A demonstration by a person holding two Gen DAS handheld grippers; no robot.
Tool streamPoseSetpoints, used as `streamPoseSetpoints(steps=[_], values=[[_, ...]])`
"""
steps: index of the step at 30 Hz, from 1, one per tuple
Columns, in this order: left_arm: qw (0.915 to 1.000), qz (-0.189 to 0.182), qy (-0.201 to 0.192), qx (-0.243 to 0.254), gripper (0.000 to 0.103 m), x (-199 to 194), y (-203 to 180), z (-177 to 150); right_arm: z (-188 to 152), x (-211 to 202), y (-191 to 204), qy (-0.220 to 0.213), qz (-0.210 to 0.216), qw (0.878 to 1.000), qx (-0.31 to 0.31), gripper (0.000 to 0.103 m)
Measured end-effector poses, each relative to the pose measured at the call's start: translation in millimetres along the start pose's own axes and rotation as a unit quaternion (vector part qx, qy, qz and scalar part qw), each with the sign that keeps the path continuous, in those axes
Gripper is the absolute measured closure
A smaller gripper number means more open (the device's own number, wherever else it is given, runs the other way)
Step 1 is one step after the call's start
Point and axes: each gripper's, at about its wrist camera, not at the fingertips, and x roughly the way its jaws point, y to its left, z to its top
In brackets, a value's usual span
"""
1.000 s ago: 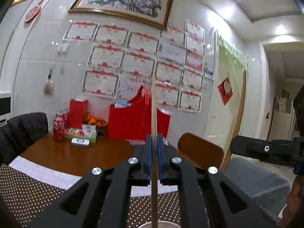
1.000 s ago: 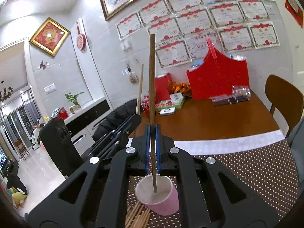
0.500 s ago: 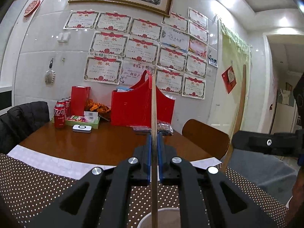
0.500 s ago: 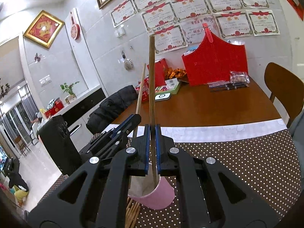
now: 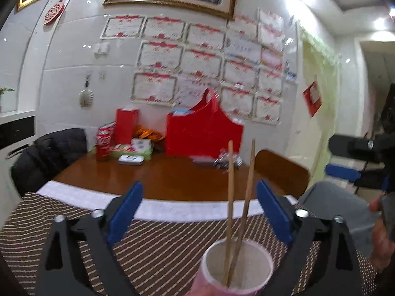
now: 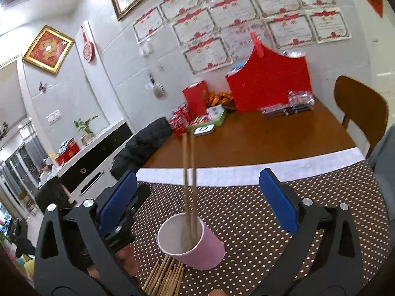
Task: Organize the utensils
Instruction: 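Move the right gripper back down to the chopstick pile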
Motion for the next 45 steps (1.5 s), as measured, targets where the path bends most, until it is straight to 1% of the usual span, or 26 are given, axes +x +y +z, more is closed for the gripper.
streamPoseSetpoints(steps=[1,6,8,10,12,14,20,24,28,31,34,35,38,40,42,45], values=[[0.9999,0.004,0.01,0.003,0.004,-6.0,1.6,0.9,0.8,-2.6,2.5,-0.001,-0.006,1.0,-0.002,0.005],[0.9986,0.034,0.028,0.03,0.004,-43.8,3.2,-0.4,1.3,-18.5,19.7,-0.004,-0.011,1.0,-0.013,0.005],[0.9976,0.04,0.038,0.041,0.004,-62.3,4.2,-2.4,-4.4,-27.8,28.7,-0.004,-0.013,1.0,-0.019,0.005],[0.997,0.044,0.048,0.042,0.004,-75.5,6.0,-5.5,-13.1,-34.2,37.8,0.008,-0.023,0.999,-0.03,0.005],[0.9963,0.044,0.063,0.038,0.004,-89.4,9.0,-10.1,-27.3,-42.0,47.4,0.02,-0.042,0.998,-0.04,0.005],[0.9955,0.04,0.079,0.034,0.004,-100.3,11.7,-15.1,-43.6,-48.5,50.9,0.034,-0.052,0.997,-0.042,0.005],[0.9909,0.041,0.123,0.036,0.004,-128.6,22.0,-38.8,-102.7,-63.4,50.7,0.087,-0.08,0.992,-0.048,0.005],[0.9844,0.049,0.164,0.039,0.004,-134.8,37.0,-61.6,-130.3,-66.8,42.2,0.112,-0.091,0.989,-0.035,0.005],[0.9775,0.057,0.199,0.038,0.004,-131.3,48.2,-84.2,-150.8,-68.1,41.0,0.126,-0.093,0.987,-0.044,0.005],[0.9685,0.057,0.238,0.049,0.004,-122.7,48.9,-98.5,-161.4,-63.5,36.2,0.129,-0.087,0.987,-0.035,0.005],[0.9625,0.048,0.262,0.049,0.004,-119.2,46.3,-111.4,-168.6,-58.2,34.4,0.14,-0.094,0.985,-0.039,0.005],[0.958,0.045,0.278,0.057,0.004,-116.7,42.7,-118.8,-171.1,-57.2,33.9,0.143,-0.093,0.985,-0.04,0.005],[0.9503,0.046,0.296,0.086,0.004,-111.9,32.1,-130.7,-174.1,-57.1,32.1,0.145,-0.095,0.984,-0.039,0.005],[0.9438,0.048,0.313,0.094,0.004,-107.0,28.3,-139.3,-175.3,-57.0,30.7,0.147,-0.097,0.984,-0.04,0.005],[0.9403,0.053,0.322,0.095,0.004,-103.6,28.0,-142.4,-176.5,-56.1,28.8,0.151,-0.099,0.983,-0.042,0.005],[0.9379,0.064,0.327,0.097,0.004,-101.6,29.7,-144.6,-179.4,-55.2,27.0,0.156,-0.105,0.981,-0.044,0.005]])
